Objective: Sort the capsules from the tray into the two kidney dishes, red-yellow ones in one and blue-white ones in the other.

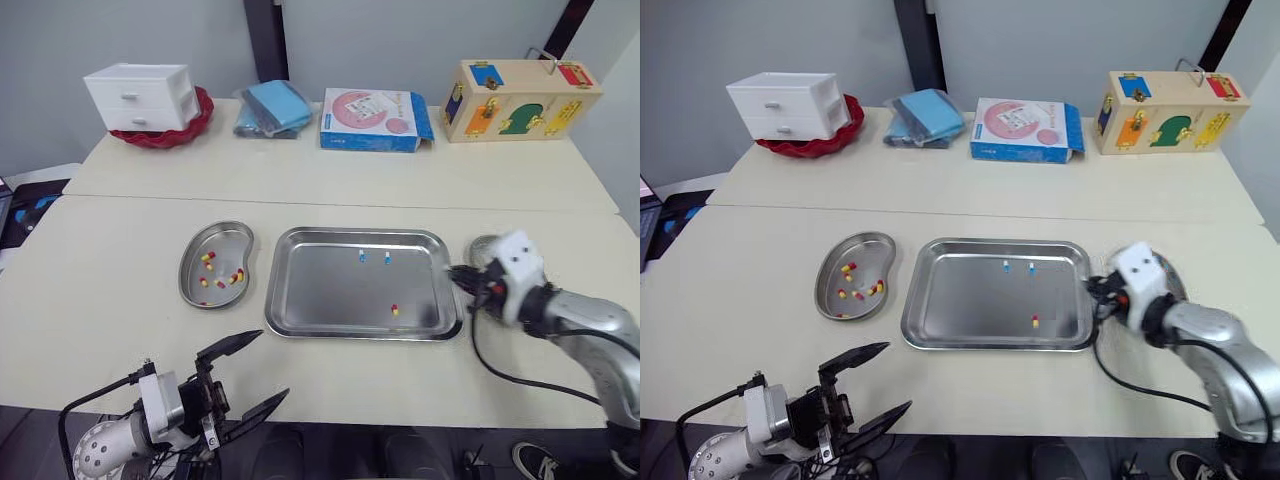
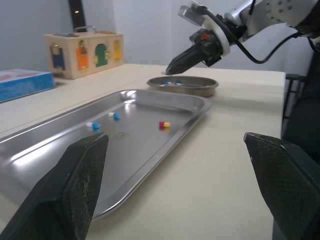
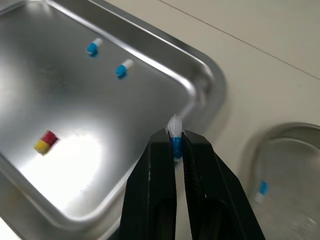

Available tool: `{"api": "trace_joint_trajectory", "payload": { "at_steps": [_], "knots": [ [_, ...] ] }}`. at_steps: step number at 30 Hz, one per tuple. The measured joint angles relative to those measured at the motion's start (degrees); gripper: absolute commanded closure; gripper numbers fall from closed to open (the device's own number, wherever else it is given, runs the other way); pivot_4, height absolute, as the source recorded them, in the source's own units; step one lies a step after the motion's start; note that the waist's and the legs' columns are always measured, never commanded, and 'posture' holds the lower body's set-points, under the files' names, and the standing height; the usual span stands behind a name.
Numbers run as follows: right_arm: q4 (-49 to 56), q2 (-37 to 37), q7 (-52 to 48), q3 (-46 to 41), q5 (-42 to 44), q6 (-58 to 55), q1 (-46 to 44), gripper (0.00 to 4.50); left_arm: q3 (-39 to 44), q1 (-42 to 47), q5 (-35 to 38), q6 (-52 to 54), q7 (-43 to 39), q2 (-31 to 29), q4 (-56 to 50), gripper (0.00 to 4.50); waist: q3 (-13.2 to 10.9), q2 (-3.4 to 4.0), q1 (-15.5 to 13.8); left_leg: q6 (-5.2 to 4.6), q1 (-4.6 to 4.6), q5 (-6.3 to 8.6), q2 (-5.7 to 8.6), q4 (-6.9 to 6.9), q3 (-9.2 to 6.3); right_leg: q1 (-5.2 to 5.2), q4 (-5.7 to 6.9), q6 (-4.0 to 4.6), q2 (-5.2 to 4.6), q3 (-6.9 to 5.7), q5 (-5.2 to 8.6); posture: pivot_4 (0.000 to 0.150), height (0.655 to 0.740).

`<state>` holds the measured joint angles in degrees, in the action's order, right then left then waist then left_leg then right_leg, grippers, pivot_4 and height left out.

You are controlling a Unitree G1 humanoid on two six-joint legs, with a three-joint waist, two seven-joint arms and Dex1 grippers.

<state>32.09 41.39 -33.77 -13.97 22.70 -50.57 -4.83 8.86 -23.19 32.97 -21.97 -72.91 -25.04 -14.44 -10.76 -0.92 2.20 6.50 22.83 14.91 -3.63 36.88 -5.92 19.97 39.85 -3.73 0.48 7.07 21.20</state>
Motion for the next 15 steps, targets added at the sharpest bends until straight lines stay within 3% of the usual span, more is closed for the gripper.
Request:
{"api": "trace_joint_trajectory", "payload": {
  "at_steps": [6, 15],
  "knots": [
    [-5.05, 1.11, -0.35, -7.78, -0.75, 3.70, 4.47, 4.49, -1.80, 2.11, 0.87, -1.70, -3.80, -0.47, 2.32, 0.00, 0.00, 0.00, 0.29, 0.00, 0.00, 0.00, 0.01, 0.02, 0.06, -0.02, 0.00, 0.00, 0.00, 0.06, 0.00, 0.150, 0.7400],
    [-6.87, 1.11, 0.09, -9.19, -1.15, 4.68, 6.02, 4.49, -2.25, 3.50, 0.89, -1.86, -3.90, -0.46, 3.45, 0.00, 0.00, 0.00, 0.27, 0.00, 0.00, 0.00, 0.01, 0.02, 0.04, -0.03, 0.01, 0.00, 0.00, 0.04, 0.00, 0.150, 0.7400]
  ]
}}
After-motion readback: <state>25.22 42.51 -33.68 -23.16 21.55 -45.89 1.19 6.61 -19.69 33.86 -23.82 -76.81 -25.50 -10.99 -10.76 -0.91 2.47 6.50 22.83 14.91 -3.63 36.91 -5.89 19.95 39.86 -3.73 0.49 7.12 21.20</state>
